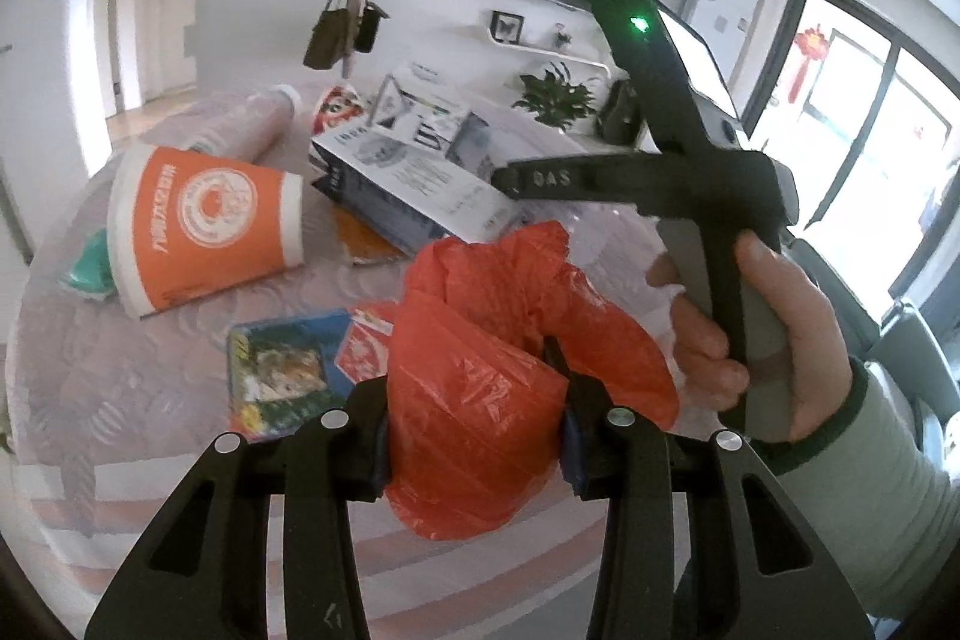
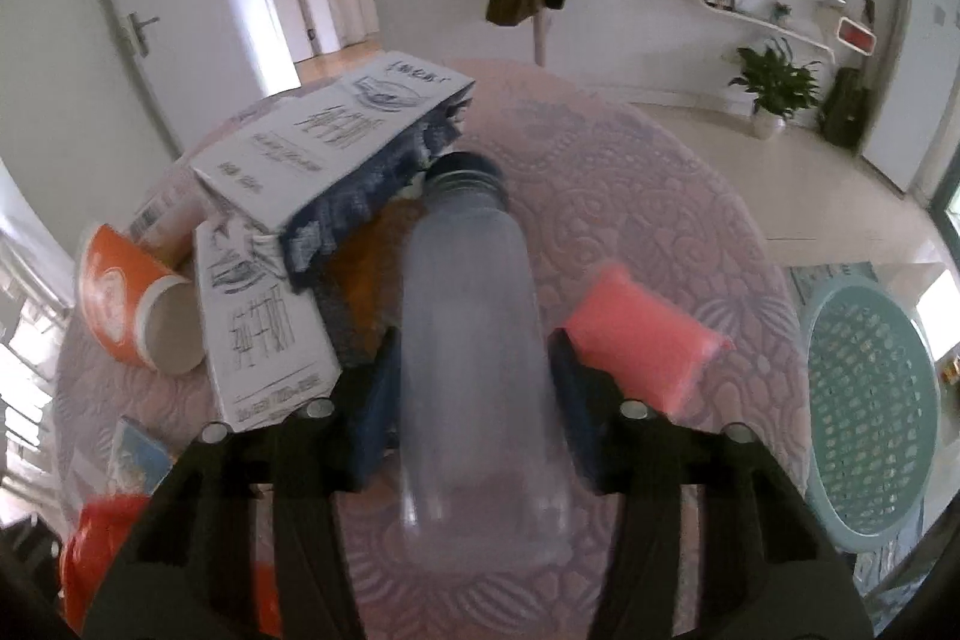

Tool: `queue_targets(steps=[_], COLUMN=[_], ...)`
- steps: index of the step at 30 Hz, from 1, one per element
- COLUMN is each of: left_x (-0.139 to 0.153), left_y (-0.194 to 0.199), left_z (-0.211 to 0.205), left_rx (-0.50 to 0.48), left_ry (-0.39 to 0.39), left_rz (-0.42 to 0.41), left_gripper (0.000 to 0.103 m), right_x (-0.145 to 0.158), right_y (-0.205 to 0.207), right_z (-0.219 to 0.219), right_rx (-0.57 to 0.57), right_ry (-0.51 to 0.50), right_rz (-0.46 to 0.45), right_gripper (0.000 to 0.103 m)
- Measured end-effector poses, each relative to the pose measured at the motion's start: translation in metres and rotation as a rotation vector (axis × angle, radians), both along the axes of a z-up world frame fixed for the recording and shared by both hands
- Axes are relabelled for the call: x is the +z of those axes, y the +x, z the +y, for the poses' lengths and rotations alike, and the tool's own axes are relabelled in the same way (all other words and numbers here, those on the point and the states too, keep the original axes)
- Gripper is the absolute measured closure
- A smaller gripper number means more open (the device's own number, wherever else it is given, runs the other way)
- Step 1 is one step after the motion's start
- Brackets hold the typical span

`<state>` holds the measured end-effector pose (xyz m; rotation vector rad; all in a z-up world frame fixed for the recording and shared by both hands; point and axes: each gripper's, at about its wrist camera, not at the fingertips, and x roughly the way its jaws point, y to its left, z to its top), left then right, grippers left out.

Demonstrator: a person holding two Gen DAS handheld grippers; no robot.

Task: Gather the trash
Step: 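Carry bag and bottle to the teal basket and open both tools over it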

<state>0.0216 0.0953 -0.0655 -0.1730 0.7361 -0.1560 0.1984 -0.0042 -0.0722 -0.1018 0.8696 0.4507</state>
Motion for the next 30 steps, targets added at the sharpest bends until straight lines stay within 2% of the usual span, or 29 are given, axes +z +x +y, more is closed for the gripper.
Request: queue_targets(steps=[8,13,18,23,30], left_x=[0.020,0.033,0.051,0.073,0.085], left_y=[0.011,0.028,0.047,0.074,0.125], left_z=[0.004,0.003,-0.007,-0.029,-0.097], left_rx=[0.014,0.008,-0.006,-0.047,-0.155], left_ry=[0.024,0.032,0.048,0.060,0.065], left_rz=[-0.043,-0.070,-0.104,-0.141,-0.162], left_gripper=[0.063,0.063,0.063,0.063,0.063], right_x=[0.028,0.057,0.088,0.113,0.115], right_y=[-0.007,-0.014,-0.024,-0.029,-0.028], right_z=[-0.028,-0.055,-0.083,-0.131,-0.215], right_rx=[0.008,-0.007,-0.034,-0.125,-0.321], right_ry=[0.115,0.187,0.249,0.278,0.262], right_rz=[0.006,-0.022,-0.091,-0.182,-0.257], right_gripper=[0.059,0.059,0.059,0.059,0.059])
